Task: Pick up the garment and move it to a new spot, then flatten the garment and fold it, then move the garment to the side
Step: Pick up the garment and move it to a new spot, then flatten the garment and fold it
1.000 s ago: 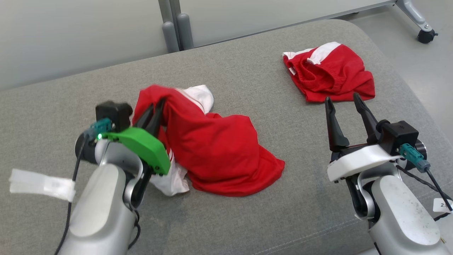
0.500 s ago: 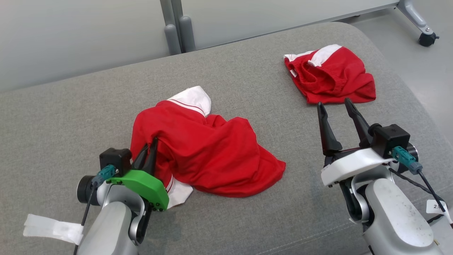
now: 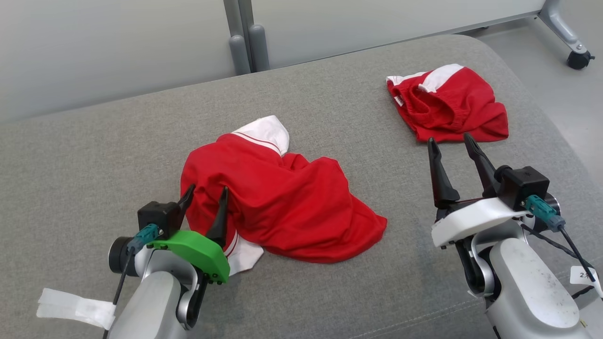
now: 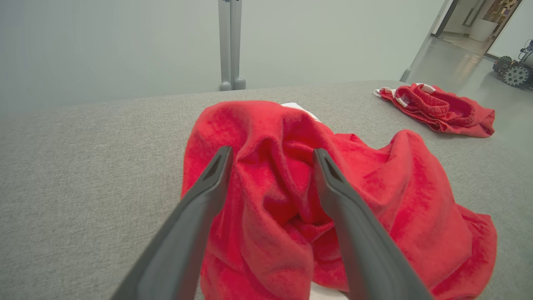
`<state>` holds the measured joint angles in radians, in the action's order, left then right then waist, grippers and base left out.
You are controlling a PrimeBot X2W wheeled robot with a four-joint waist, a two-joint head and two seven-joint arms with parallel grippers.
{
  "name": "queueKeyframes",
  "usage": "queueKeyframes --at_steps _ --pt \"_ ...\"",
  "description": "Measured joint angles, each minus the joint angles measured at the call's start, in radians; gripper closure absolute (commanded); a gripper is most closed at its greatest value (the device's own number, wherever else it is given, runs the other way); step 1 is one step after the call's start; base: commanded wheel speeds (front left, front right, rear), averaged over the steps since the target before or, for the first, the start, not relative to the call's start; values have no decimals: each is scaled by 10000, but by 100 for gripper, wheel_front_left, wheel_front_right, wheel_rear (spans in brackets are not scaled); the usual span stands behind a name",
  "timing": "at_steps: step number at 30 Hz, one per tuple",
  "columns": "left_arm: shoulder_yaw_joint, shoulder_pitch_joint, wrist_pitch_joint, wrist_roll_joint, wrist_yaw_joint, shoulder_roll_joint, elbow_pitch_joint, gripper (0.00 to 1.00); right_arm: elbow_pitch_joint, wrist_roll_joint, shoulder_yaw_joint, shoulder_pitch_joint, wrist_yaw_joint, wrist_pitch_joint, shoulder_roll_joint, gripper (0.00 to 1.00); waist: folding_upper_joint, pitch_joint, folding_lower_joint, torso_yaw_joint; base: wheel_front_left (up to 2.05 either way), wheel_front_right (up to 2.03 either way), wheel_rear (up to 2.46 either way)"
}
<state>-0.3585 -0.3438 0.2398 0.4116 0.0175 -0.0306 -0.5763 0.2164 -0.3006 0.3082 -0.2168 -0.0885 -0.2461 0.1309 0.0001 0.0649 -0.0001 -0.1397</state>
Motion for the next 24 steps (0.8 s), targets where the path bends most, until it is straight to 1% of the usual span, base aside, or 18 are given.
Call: queueKeyframes --at_steps 5,13,16,19,24 --pt "4 115 75 2 2 2 146 0 23 0 -69 53 0 -12 8 0 0 -53 0 201 0 0 0" --pt "10 1319 84 167 21 -17 320 0 73 -4 -159 371 -6 -12 15 0 0 -94 0 537 0 0 0" --pt "-138 1715 84 186 153 -27 159 0 75 -4 -157 411 -10 -12 15 0 0 -100 0 652 0 0 0" --pt "-167 2080 84 345 192 -36 -65 0 75 -2 -86 410 2 -12 -10 0 0 -113 0 710 0 0 0" --pt "-259 2246 73 662 311 -61 -286 0 77 0 -75 409 13 -13 -4 0 0 -108 0 725 0 0 0"
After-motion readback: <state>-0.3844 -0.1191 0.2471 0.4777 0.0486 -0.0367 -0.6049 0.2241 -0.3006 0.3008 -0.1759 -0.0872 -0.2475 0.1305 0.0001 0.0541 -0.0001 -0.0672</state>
